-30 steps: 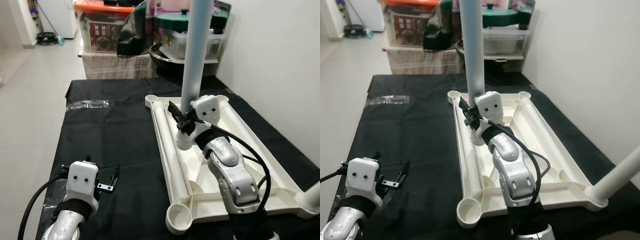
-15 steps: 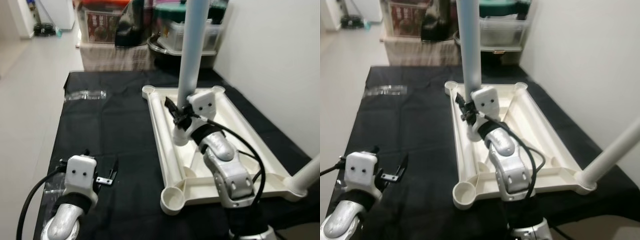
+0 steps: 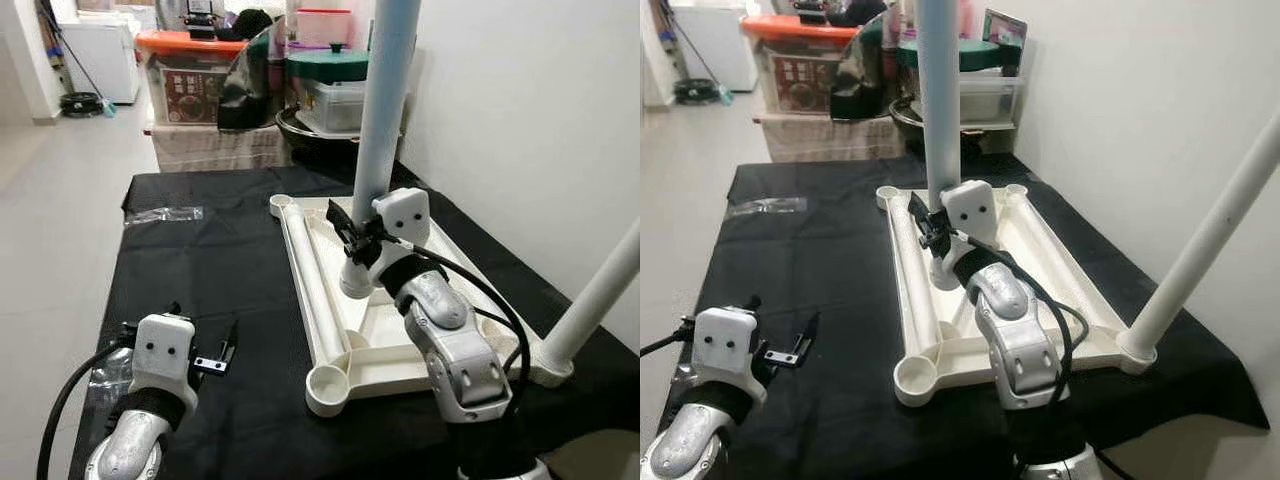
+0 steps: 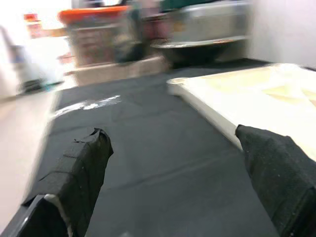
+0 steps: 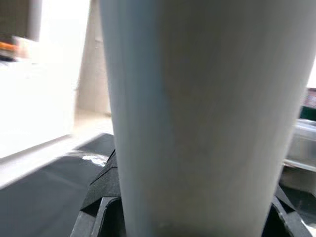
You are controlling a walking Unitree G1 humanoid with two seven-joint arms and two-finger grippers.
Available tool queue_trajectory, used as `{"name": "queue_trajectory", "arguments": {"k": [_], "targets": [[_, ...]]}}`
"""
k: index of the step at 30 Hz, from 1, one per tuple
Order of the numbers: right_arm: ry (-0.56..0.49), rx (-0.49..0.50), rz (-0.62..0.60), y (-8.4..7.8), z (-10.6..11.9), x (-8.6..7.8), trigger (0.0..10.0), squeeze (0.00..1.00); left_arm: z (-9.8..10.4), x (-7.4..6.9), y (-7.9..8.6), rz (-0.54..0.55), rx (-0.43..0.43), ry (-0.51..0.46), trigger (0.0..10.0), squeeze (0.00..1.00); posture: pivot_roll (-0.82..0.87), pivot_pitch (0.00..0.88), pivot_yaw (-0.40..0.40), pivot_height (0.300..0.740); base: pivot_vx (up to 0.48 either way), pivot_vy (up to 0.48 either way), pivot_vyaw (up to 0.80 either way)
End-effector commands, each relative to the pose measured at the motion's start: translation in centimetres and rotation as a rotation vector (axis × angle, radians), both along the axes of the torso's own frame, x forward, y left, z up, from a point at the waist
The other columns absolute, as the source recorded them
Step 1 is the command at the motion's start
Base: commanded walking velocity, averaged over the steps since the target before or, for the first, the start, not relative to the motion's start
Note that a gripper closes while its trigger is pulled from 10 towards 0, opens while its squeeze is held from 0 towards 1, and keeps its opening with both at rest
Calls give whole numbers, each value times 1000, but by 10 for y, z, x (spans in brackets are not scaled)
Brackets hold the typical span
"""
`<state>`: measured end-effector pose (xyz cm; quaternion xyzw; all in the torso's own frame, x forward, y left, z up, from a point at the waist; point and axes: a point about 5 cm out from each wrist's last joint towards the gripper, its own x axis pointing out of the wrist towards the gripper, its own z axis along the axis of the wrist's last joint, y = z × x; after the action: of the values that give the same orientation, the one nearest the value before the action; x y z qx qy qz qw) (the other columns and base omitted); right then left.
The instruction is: Building children table
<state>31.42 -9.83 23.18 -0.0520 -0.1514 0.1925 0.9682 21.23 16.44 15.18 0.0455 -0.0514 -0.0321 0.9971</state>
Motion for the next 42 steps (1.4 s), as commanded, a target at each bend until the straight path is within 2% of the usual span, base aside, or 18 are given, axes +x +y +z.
{"name": "queue_trajectory", "arguments": {"k": [1, 8, 35, 42], "targets": [[-15, 13, 6, 1, 3, 0, 10000, 0, -3, 1, 1, 0, 9, 13, 10000, 0, 71, 0, -79, 740, 0, 0, 0], [-12, 12, 4, 2, 3, 1, 10000, 0, -2, 1, 0, -2, -2, 11, 10000, 0, 70, 0, -80, 740, -190, 0, 0], [6, 25, -11, 0, 1, 2, 10000, 0, -3, 4, 5, 29, -31, 21, 10000, 0, 65, 0, -74, 740, 0, 0, 0], [27, 21, -2, -2, -2, 2, 10000, 0, -6, 3, 7, 41, -56, 48, 10000, 0, 64, 0, -76, 740, 0, 343, -764]]}}
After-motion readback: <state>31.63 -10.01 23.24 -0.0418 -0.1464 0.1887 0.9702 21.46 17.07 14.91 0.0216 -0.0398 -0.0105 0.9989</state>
